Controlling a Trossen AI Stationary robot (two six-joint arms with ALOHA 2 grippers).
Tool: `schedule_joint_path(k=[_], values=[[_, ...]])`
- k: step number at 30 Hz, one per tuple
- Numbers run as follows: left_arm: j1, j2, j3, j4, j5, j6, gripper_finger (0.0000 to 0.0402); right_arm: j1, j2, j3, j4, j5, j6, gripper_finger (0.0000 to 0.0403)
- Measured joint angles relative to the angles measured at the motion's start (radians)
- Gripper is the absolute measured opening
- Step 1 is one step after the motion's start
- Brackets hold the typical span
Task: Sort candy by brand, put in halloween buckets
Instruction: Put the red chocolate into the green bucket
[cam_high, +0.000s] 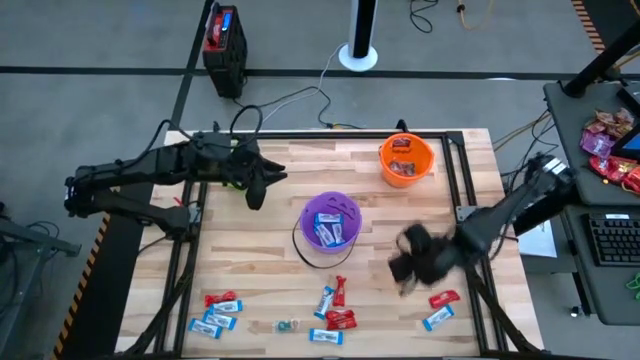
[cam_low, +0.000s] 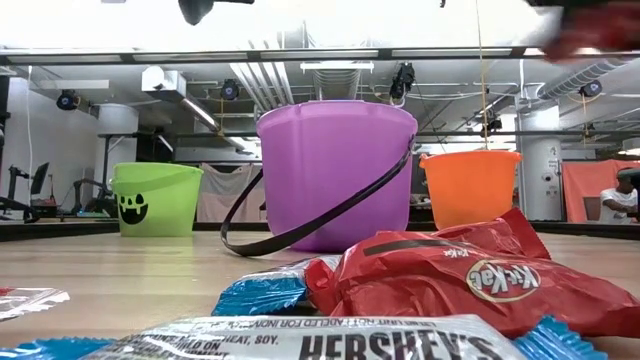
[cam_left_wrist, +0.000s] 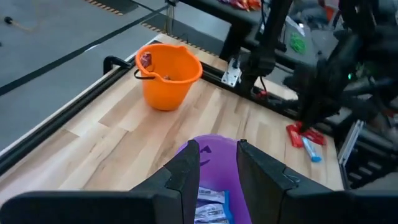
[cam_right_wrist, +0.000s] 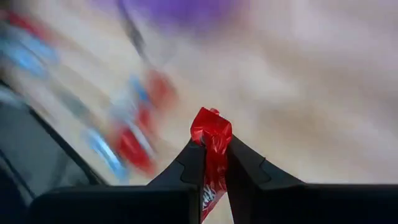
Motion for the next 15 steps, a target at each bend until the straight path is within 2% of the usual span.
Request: schedule_joint_path(k=[3, 6, 8, 10, 15], values=[[-0.001, -0.022, 0.0, 0.003, -0.039, -0.049, 0.009, -0.165, -0.041, 0.051, 0.094, 0.15, -0.324, 0.0031], [-0.001, -0.052, 0.0, 0.03, -0.119, -0.099, 0.009, -0.358, -0.025, 0.07, 0.361, 0.175, -0.714, 0.0031], [-0.001, -0.08, 0.0, 0.065, -0.174, -0.123, 0.009, -0.462, 0.01, 0.073, 0.606, 0.14, -0.957, 0.0031], [-0.001, -0.114, 0.0, 0.111, -0.203, -0.141, 0.009, -0.546, 0.058, 0.073, 0.82, 0.107, -1.117, 0.0031], [-0.001, -0.199, 0.0, 0.157, -0.213, -0.178, 0.009, -0.677, 0.188, 0.073, 1.24, -0.071, -1.314, 0.0031]])
